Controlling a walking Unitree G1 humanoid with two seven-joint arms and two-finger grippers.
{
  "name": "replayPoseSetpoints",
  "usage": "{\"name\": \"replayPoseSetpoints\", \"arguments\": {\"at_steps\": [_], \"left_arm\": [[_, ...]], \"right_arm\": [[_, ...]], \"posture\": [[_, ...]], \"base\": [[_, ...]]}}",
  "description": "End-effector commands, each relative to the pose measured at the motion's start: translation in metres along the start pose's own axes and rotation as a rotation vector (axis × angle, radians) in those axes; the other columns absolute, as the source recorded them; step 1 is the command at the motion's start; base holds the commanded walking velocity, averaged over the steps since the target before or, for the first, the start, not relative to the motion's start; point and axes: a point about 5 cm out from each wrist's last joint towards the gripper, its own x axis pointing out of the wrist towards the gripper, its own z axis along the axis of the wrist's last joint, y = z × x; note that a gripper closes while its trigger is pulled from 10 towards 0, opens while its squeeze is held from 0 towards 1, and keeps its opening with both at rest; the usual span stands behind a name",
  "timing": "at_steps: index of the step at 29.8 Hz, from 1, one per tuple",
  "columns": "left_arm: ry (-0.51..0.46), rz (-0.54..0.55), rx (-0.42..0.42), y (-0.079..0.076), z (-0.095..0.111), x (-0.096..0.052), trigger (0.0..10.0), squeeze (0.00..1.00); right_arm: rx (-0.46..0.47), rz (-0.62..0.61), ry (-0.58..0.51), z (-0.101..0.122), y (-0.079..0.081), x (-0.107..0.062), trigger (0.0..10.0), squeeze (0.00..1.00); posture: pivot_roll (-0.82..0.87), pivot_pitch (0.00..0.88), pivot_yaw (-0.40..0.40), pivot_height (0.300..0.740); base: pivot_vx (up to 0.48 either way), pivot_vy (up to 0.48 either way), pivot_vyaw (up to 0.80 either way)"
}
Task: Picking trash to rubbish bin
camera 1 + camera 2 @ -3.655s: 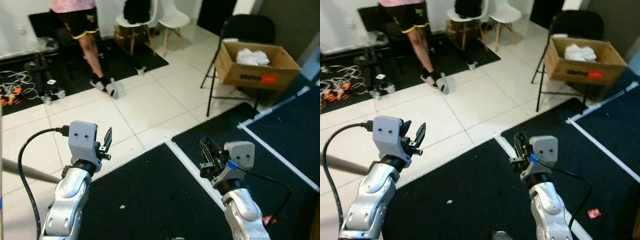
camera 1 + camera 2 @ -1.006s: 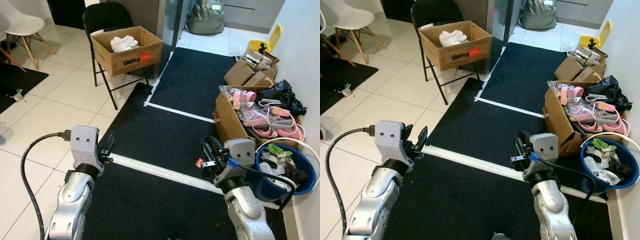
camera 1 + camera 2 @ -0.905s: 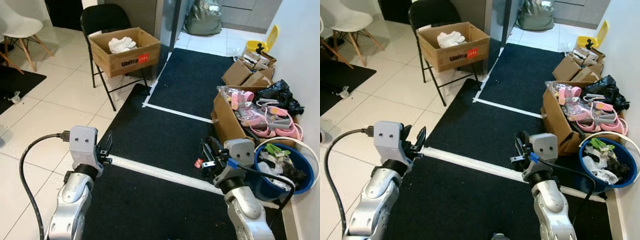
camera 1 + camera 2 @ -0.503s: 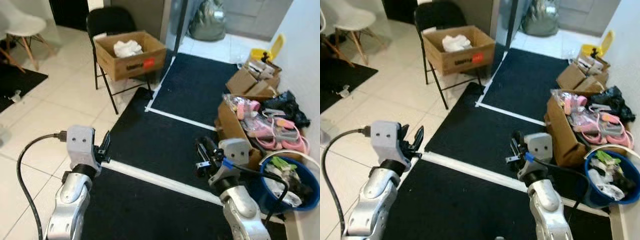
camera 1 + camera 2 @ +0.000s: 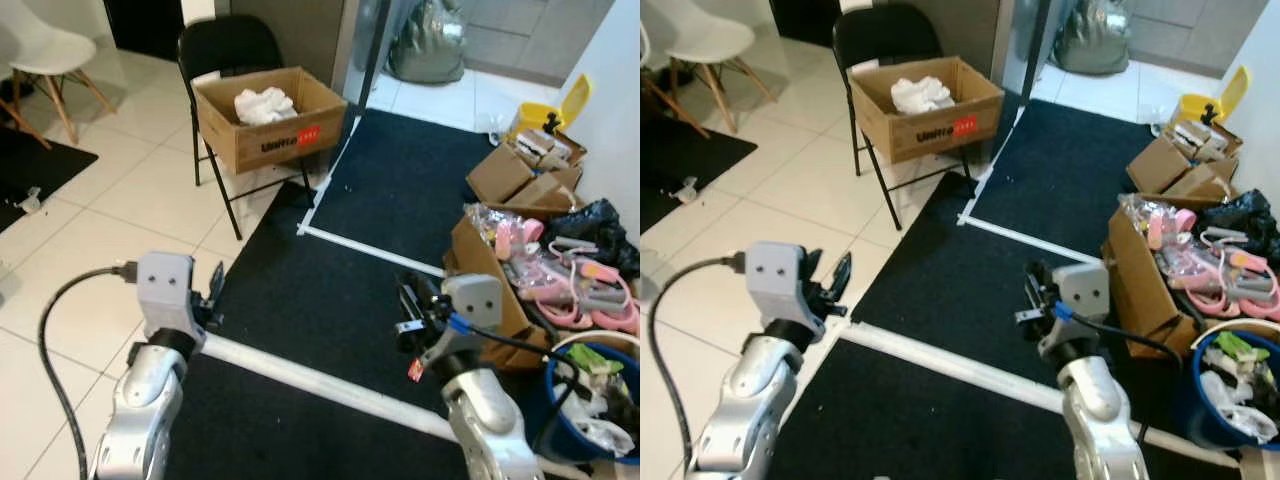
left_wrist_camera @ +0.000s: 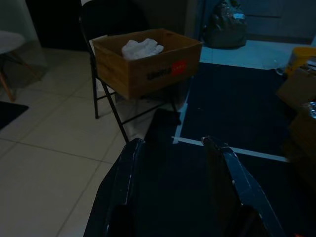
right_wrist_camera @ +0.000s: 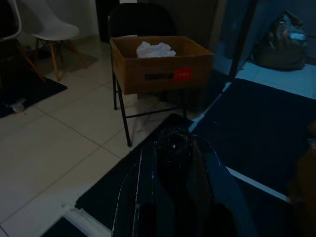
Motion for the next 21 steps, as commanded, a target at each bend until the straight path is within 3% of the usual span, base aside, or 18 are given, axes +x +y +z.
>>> {"name": "replayPoseSetpoints", "arguments": {"at_steps": [1,6,11,21], "left_arm": [[0.021,-0.003,0.003,-0.0008,-0.0045,-0.0022,10.0,0.0],[0.021,-0.006,0.001,-0.0024,-0.0045,-0.003,10.0,0.0],[0.024,-0.009,0.0,-0.0021,-0.0049,-0.0022,10.0,0.0],[0.023,-0.005,0.002,-0.0014,-0.0046,-0.0013,10.0,0.0]], "right_arm": [[-0.002,-0.013,0.025,-0.0034,-0.0047,-0.0041,10.0,0.0],[0.001,-0.019,0.027,-0.0037,-0.0058,-0.0041,10.0,0.0],[0.007,-0.016,0.025,-0.003,-0.004,-0.0048,10.0,0.0],[0.007,-0.016,0.027,-0.0027,-0.0042,-0.0021,10.0,0.0]], "posture": [[-0.03,0.141,-0.024,0.74],[-0.03,0.145,-0.021,0.74],[-0.03,0.15,-0.022,0.74],[-0.03,0.155,-0.029,0.74]], "base": [[0.311,0.0,0.0],[0.313,0.0,0.0],[0.315,0.0,-0.56],[0.314,0.0,0.0]]}}
